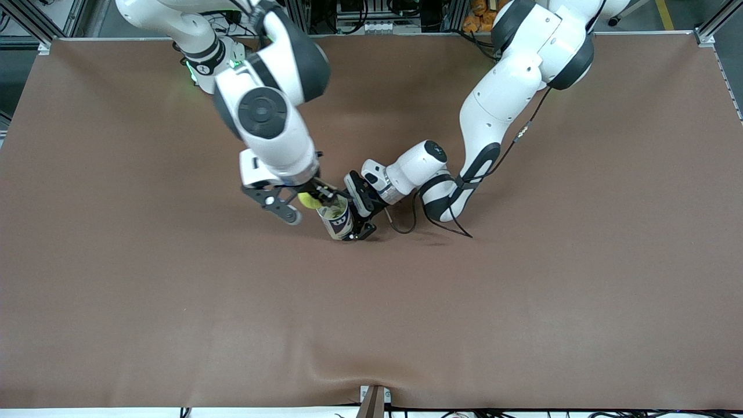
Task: Insert tennis ball vertically with right arm
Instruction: 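Carry the second tennis ball with the right gripper toward the can, then lower the tennis ball into the can opening and open the right gripper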
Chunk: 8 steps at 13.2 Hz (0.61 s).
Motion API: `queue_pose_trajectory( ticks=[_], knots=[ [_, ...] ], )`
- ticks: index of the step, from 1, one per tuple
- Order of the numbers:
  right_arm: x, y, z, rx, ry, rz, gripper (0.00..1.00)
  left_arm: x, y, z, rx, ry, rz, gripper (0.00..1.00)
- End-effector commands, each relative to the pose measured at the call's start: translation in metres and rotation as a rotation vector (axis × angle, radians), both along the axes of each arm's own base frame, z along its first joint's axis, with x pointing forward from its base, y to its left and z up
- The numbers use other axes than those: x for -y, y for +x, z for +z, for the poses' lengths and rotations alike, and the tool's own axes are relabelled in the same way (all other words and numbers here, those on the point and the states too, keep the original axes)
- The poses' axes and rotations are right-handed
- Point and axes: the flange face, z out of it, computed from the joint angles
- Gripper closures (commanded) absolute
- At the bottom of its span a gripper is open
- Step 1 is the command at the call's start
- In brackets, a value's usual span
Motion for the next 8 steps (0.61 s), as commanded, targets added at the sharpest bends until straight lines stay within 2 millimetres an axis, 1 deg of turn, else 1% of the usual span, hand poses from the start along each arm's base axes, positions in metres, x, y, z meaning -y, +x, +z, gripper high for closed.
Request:
queue_pose_trajectory(
  ticks=[1, 3, 5, 6, 8],
  knots=[
    [-0.013, 0.005, -0.010, 0.012, 0.001, -0.046, 1.00, 0.003, -0.002, 0.001, 0.002, -0.020, -0.007, 0.08],
    [-0.017, 0.002, -0.012, 0.011, 0.000, -0.043, 1.00, 0.003, -0.002, 0.000, 0.000, -0.020, -0.004, 0.08],
    [-0.017, 0.003, -0.020, 0.003, -0.010, -0.041, 1.00, 0.002, -0.001, 0.000, 0.001, -0.018, -0.005, 0.07],
    [-0.017, 0.004, -0.022, 0.003, -0.009, -0.042, 0.79, 0.002, -0.001, 0.000, 0.000, -0.019, -0.004, 0.07],
    [-0.015, 0.008, -0.023, 0.011, -0.003, -0.052, 0.00, 0.002, -0.001, 0.000, 0.000, -0.019, -0.004, 0.07]
  ],
)
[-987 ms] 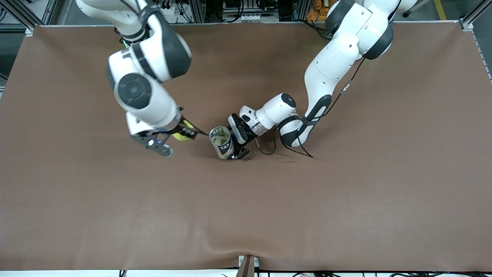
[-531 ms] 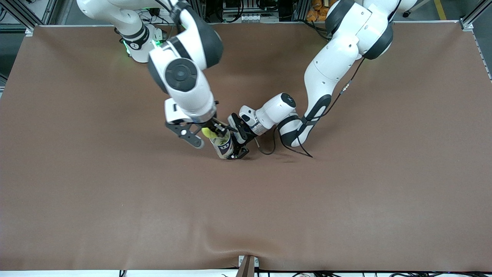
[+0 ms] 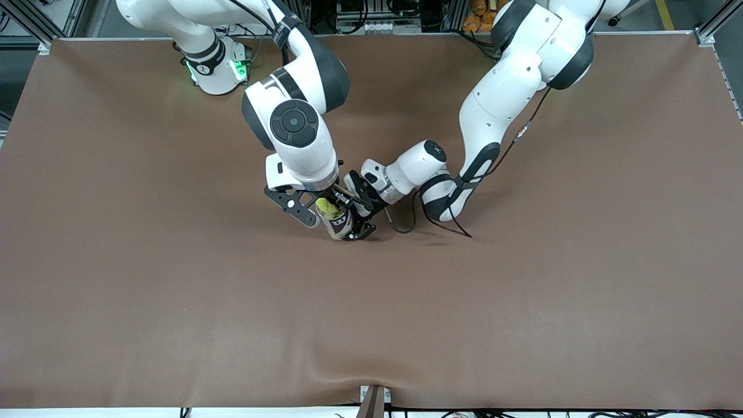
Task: Insert tennis ball vertically with right arm
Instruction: 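Lower the tennis ball into the can opening and open the right gripper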
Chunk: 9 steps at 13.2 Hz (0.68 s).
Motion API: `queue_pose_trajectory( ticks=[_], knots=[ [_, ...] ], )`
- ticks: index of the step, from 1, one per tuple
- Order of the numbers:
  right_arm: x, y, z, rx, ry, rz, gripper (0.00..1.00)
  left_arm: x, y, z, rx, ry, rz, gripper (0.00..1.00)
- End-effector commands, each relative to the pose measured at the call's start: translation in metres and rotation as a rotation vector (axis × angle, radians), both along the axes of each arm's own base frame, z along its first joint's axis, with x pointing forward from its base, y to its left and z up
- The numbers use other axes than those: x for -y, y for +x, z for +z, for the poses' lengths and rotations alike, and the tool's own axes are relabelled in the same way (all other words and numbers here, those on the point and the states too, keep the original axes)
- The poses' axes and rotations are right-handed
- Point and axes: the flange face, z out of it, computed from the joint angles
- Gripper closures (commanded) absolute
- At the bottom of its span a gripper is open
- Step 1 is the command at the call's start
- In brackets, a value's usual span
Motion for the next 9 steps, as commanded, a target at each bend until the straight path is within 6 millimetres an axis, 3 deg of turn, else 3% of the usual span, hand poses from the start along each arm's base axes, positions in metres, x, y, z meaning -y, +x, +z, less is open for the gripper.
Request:
queue_pose_trajectory(
  ticks=[1, 6, 9],
  knots=[
    [-0.004, 0.005, 0.002, 0.008, 0.006, -0.038, 0.00, 0.002, -0.001, 0.000, 0.000, -0.020, -0.004, 0.07],
    [-0.004, 0.005, 0.002, 0.010, 0.002, -0.043, 0.00, 0.003, -0.002, 0.000, 0.001, -0.019, -0.005, 0.07],
    [0.010, 0.010, 0.018, 0.025, -0.007, -0.042, 0.00, 0.002, -0.001, 0.000, 0.001, -0.019, -0.004, 0.06]
  ],
)
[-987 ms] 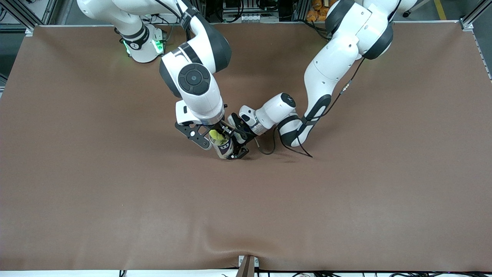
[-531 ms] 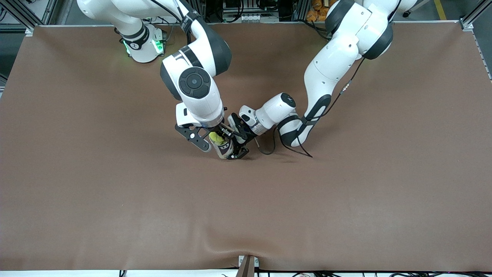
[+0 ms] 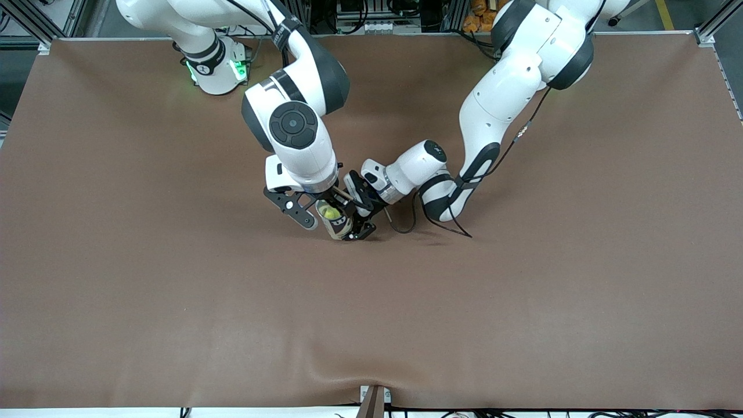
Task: Insert tennis ball vertically with right arm
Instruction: 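Lower the tennis ball into the can opening and open the right gripper, then withdraw the open right gripper up and away from the can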
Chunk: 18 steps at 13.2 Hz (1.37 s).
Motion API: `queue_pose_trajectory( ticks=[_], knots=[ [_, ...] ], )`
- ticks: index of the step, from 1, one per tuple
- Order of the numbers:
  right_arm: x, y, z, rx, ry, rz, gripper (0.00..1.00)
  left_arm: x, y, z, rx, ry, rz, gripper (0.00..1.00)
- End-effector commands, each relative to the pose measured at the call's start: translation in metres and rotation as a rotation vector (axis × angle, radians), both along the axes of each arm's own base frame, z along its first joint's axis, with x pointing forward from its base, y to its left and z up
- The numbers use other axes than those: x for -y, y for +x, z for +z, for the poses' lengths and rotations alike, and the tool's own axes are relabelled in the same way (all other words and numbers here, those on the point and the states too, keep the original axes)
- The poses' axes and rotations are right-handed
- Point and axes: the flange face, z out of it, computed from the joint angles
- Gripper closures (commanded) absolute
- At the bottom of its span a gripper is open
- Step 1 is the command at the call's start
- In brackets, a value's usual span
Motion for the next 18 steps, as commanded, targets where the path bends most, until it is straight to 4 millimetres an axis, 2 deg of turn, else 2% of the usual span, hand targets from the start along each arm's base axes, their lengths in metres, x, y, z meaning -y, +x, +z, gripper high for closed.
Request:
queue_pose_trajectory(
  ticks=[1, 3, 5, 8, 10, 12, 16, 18],
  knots=[
    [0.023, 0.013, 0.024, 0.025, -0.026, -0.022, 0.00, 0.002, -0.001, 0.000, 0.002, -0.018, -0.005, 0.06],
    [0.073, 0.027, 0.050, -0.005, -0.049, 0.013, 0.00, 0.002, -0.001, 0.000, 0.000, -0.020, -0.003, 0.06],
    [0.136, 0.038, 0.076, -0.066, -0.068, 0.118, 0.00, 0.002, -0.001, 0.000, -0.003, -0.021, 0.000, 0.00],
    [0.240, 0.048, 0.139, -0.098, -0.066, 0.206, 0.00, 0.000, 0.001, 0.001, -0.005, -0.021, 0.004, 0.00],
    [0.296, 0.045, 0.175, -0.094, -0.080, 0.254, 0.00, 0.000, -0.001, 0.001, -0.011, -0.022, 0.005, 0.00],
    [0.336, 0.044, 0.208, -0.050, -0.081, 0.286, 0.00, 0.001, -0.005, 0.002, -0.028, -0.025, 0.007, 0.00],
    [0.397, 0.032, 0.250, -0.011, -0.074, 0.349, 0.00, -0.006, -0.005, 0.000, -0.032, -0.013, 0.000, 0.00],
    [0.408, 0.030, 0.254, -0.004, -0.073, 0.386, 0.00, -0.008, -0.007, -0.002, -0.041, -0.008, 0.001, 0.00]
  ],
)
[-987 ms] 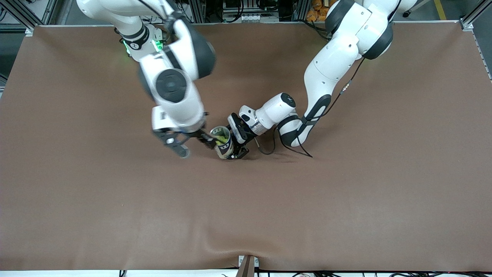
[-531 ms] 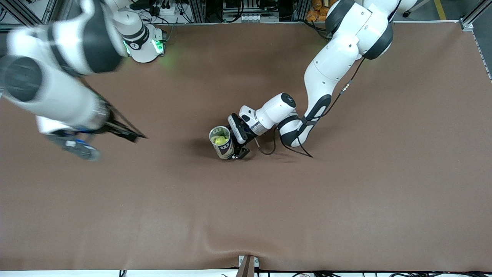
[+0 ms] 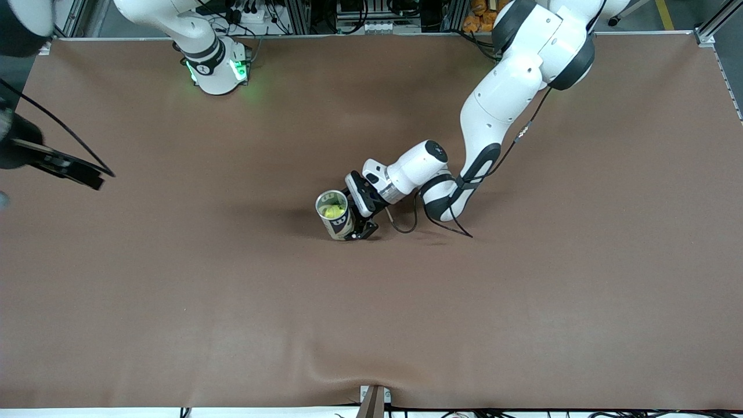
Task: Insert tennis ball vertically with right arm
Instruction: 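Withdraw the open right gripper up and away from the can, then open the left gripper and release the upright can on the table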
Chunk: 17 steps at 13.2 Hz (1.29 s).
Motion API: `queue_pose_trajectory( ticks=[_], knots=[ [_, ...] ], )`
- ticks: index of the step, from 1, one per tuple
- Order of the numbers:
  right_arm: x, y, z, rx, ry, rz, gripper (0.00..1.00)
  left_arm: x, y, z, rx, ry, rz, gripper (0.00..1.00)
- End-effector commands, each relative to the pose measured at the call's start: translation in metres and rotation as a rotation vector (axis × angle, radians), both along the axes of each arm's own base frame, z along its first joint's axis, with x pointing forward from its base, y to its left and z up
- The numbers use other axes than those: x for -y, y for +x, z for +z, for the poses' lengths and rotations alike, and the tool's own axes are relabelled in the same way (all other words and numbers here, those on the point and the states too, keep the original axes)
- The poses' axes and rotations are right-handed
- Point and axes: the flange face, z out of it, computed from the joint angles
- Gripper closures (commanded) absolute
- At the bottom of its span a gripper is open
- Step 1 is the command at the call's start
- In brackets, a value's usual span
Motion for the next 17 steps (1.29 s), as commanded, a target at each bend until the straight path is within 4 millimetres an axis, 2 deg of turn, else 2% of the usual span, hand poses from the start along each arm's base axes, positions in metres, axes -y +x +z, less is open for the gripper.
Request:
queue_pose_trajectory(
  ticks=[1, 3, 4, 5, 6, 9, 10, 12, 15, 17],
  knots=[
    [0.010, -0.004, 0.010, 0.003, 0.002, 0.038, 0.00, -0.006, -0.002, 0.004, -0.013, -0.007, -0.001, 0.00],
    [0.008, -0.005, 0.010, 0.003, 0.008, 0.041, 0.00, -0.011, -0.009, -0.001, -0.042, 0.001, 0.003, 0.00],
    [0.009, -0.009, 0.017, 0.016, 0.013, 0.044, 0.00, -0.014, -0.011, 0.001, -0.062, 0.002, 0.015, 0.00],
    [0.024, -0.021, 0.032, 0.039, 0.044, 0.034, 0.00, -0.017, -0.014, 0.002, -0.068, 0.007, 0.015, 0.00],
    [0.033, -0.022, 0.032, 0.034, 0.056, 0.041, 0.00, -0.023, -0.012, 0.001, -0.074, 0.012, 0.022, 0.00],
    [0.021, -0.022, 0.026, 0.000, 0.091, 0.139, 0.00, -0.037, -0.010, 0.001, -0.085, 0.027, 0.034, 0.00],
    [0.016, -0.024, 0.026, -0.003, 0.072, 0.157, 0.00, -0.053, -0.008, 0.006, -0.099, 0.035, 0.052, 0.00],
    [0.012, -0.042, 0.016, -0.019, 0.062, 0.184, 0.00, -0.067, -0.011, 0.012, -0.132, 0.023, 0.060, 0.00],
    [0.015, -0.080, -0.008, 0.018, 0.052, 0.297, 0.00, -0.076, -0.017, 0.014, -0.150, 0.023, 0.052, 0.00],
    [0.032, -0.088, -0.020, -0.009, 0.061, 0.352, 0.00, -0.085, -0.019, 0.017, -0.180, 0.016, 0.069, 0.00]
  ],
)
